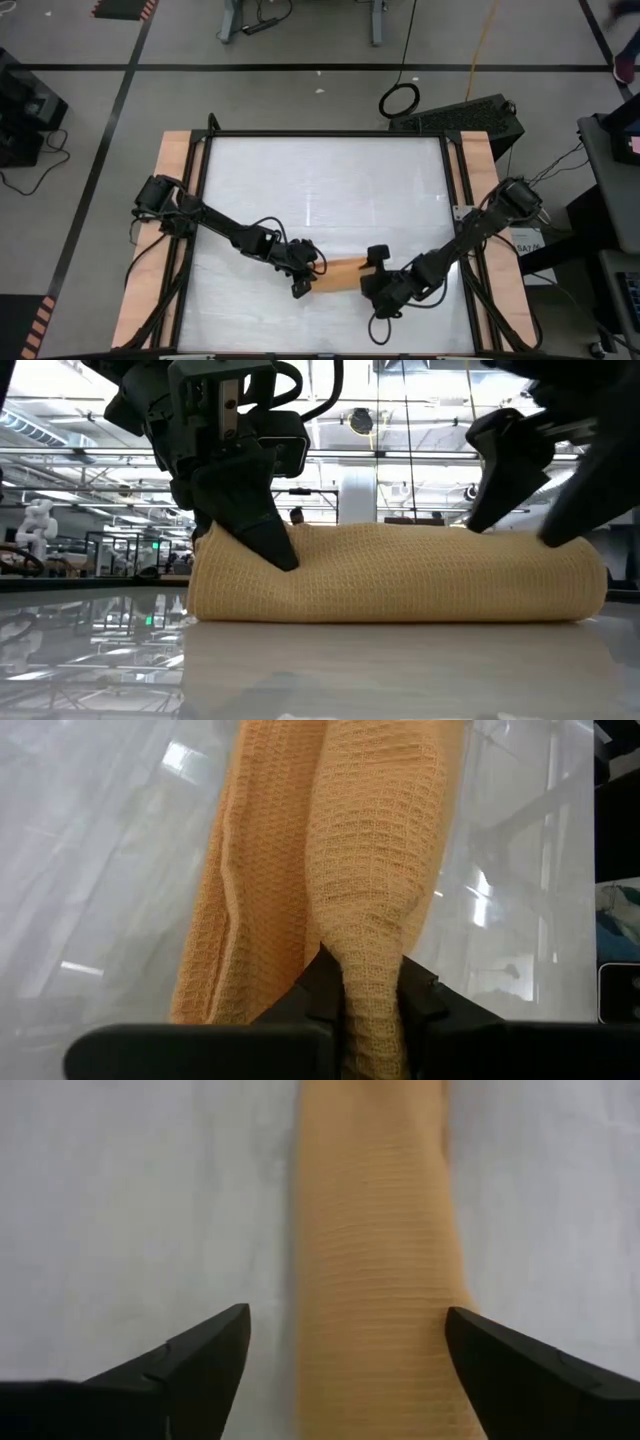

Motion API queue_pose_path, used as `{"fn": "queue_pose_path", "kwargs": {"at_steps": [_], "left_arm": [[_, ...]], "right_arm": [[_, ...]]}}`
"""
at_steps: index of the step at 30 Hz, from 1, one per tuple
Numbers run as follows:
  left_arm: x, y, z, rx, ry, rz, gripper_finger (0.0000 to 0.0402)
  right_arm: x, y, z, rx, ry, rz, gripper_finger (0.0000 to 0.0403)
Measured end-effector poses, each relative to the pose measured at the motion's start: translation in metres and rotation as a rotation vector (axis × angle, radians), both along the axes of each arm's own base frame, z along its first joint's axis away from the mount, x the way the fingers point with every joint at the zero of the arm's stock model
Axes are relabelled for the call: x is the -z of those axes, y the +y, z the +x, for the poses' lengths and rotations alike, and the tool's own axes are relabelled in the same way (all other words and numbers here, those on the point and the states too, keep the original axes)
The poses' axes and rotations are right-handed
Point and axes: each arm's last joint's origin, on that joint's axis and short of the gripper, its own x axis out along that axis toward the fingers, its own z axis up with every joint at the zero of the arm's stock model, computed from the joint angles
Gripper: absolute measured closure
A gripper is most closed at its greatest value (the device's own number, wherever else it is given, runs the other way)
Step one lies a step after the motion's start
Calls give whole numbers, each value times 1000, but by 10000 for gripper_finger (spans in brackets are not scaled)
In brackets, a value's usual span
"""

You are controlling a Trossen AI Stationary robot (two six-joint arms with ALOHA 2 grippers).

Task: Roll towel into tight, uniform cylinder
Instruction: Roll the yellow towel

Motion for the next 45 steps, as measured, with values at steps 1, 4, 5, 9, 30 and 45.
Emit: {"fn": "queue_pose_path", "kwargs": {"at_steps": [1,4,5,9,30,45], "left_arm": [[0,0,0,0,0,0,362],[0,0,0,2,-2,2,362],[0,0,0,3,-2,3,362],[0,0,0,7,-4,7,362],[-20,5,-12,40,10,108,164],[-76,-51,-43,180,-392,527,113]], "right_arm": [[0,-1,1,9,-5,-10,75],[0,-4,3,19,-4,-10,74],[1,-5,3,25,-1,-10,74],[3,-11,7,28,34,32,73],[36,-33,28,57,201,123,73],[36,-47,38,68,215,200,74]]}}
